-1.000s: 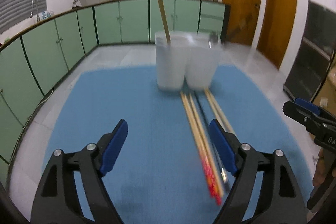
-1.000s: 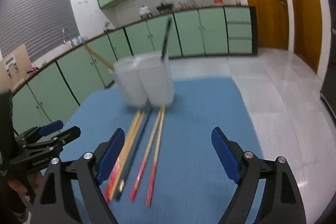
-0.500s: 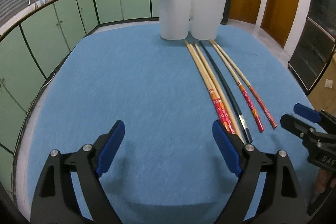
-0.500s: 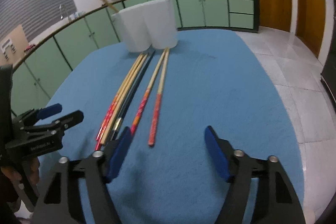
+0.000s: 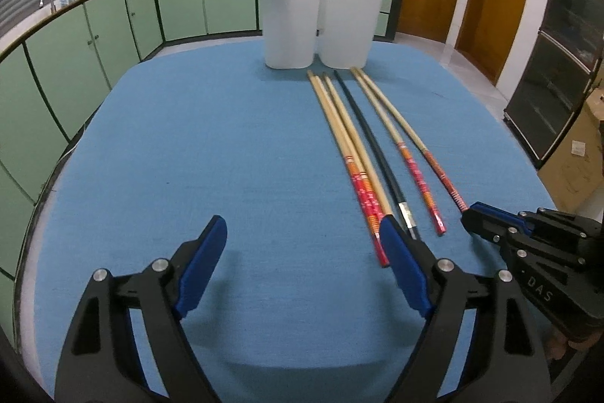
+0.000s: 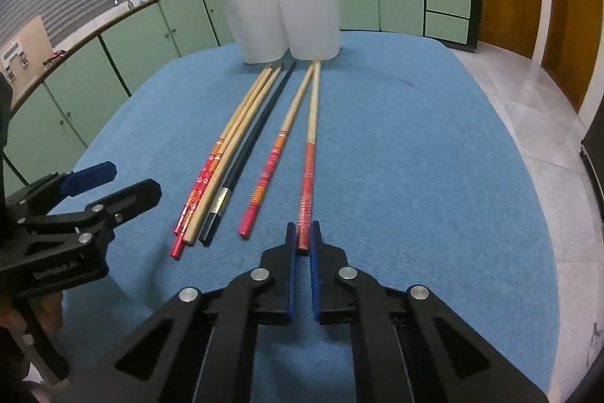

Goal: Organize utensils
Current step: 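Grasp a red-patterned chopstick with the left tool while the right tool grasps another red chopstick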

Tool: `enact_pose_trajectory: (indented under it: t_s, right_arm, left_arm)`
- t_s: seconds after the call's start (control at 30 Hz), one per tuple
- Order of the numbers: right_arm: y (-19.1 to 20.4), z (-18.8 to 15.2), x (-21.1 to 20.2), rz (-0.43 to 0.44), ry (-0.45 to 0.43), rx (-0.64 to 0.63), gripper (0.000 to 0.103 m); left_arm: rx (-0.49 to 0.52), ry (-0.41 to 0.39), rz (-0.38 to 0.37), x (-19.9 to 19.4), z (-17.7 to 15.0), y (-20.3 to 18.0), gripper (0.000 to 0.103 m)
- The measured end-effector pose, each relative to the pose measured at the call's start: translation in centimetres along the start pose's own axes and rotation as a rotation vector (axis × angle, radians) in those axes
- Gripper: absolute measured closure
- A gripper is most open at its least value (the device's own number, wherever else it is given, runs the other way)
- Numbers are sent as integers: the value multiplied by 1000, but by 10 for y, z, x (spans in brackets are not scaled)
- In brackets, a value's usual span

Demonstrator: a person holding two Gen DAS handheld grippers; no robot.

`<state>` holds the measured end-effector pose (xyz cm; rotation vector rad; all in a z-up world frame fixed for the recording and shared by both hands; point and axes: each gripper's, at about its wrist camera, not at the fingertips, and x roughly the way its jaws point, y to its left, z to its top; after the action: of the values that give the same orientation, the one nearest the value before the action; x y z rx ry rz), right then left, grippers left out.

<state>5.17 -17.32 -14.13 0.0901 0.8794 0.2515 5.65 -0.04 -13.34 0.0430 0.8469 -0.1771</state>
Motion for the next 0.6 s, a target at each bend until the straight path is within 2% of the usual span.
enact_pose_trajectory:
  t_s: [0.23,0.43,0.53,0.6]
  right_arm:
    - [-7,-2,-3,9,-3,12,97]
    - [-12,-2,-3,22,-8,31,97]
    - [-13,-2,-3,27,-8,35,97]
    - [-15,-2,-4,30,-7,38,97]
  left_arm:
    - [34,37,6,13,0,-15,29]
    - [19,62,5,21,0,-15,32]
    - [22,72,23,24,0,-16,37]
    - [26,71,32,23,0,-14,44]
